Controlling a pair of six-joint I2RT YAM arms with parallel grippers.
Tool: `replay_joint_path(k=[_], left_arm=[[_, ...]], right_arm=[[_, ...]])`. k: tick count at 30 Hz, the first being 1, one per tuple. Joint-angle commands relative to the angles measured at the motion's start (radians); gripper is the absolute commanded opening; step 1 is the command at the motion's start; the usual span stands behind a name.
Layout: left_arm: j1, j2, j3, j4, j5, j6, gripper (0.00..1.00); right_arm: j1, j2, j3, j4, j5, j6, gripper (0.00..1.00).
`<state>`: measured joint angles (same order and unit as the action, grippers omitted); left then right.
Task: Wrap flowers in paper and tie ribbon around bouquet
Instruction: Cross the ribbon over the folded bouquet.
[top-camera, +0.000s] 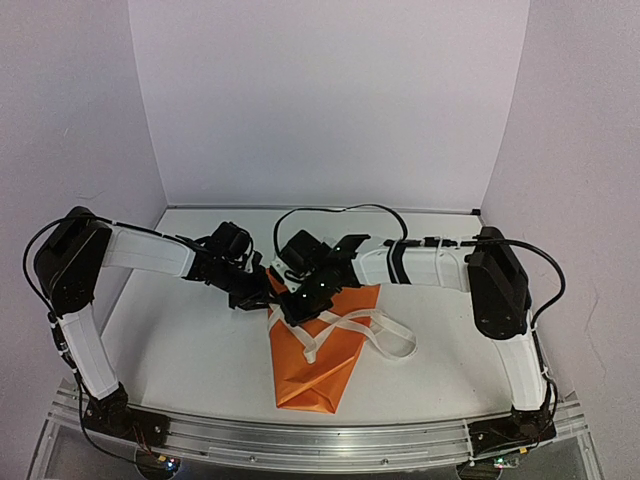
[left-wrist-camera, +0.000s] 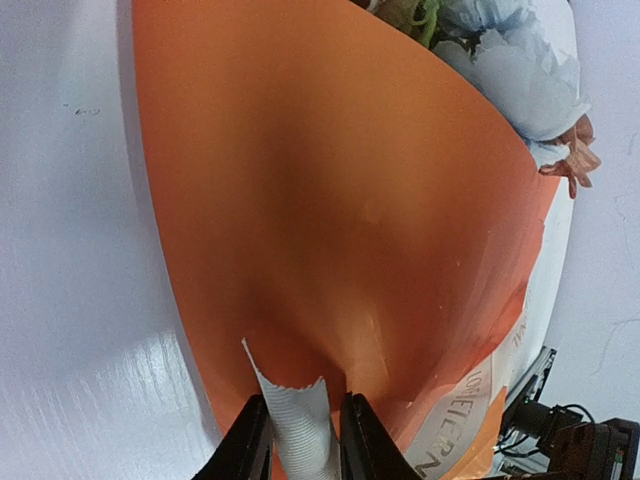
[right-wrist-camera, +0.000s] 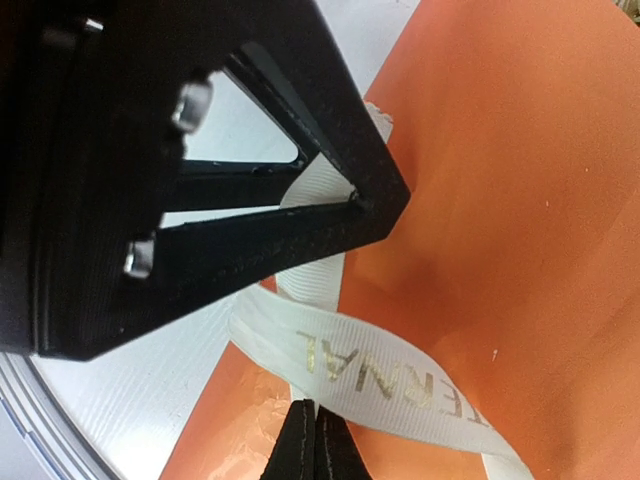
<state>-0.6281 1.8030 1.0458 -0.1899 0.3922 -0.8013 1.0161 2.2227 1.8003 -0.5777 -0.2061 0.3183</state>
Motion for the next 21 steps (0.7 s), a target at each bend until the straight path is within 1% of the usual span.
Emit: replay_joint_path(k=[1,2,4,5,6,9,12,13,17,19,21], left_arm=[[0.005,-0.011,0.013,0.027,-0.002,-0.001,0.14],[0.005,-0.014,0.013,0.027,-0.006,0.000,0.10],[0.005,-0.025,0.011,0.027,-0.018,0.003,0.02],[0.005,-0.031,0.009,0.028,-0.025,0.006,0.00],[0.005,-0.038,0.006,0.029,-0.032,0.007,0.00],[0.005,-0.061,-0.004,0.037,-0.056,0.012,0.00],[0.005,-0.087,-0.014,0.048,-0.082,0.016,0.00],[0.005,-0.094,-0.016,0.051,-0.090,0.018,0.00],[0.005,-0.111,-0.017,0.054,-0.114,0.025,0.00],[0.005,-0.118,-0.016,0.054,-0.124,0.032,0.00],[0.005,-0.123,-0.009,0.047,-0.138,0.043,0.00]], right_arm=[[0.006,0.005,0.034,-0.006,0.024,-0.004,0.00],[0.007,-0.001,0.029,-0.007,0.025,-0.001,0.00],[0.006,-0.017,0.012,-0.007,0.027,0.011,0.07],[0.006,-0.029,0.004,-0.010,0.031,0.020,0.11],[0.006,-0.042,-0.004,-0.016,0.032,0.030,0.14],[0.006,-0.099,-0.057,-0.024,0.042,0.064,0.28],[0.004,-0.181,-0.133,-0.027,0.070,0.102,0.48],[0.001,-0.212,-0.161,-0.028,0.084,0.115,0.53],[-0.014,-0.334,-0.303,-0.030,0.146,0.168,0.63],[-0.020,-0.404,-0.376,-0.030,0.209,0.186,0.69],[-0.029,-0.474,-0.447,-0.035,0.286,0.199,0.72]])
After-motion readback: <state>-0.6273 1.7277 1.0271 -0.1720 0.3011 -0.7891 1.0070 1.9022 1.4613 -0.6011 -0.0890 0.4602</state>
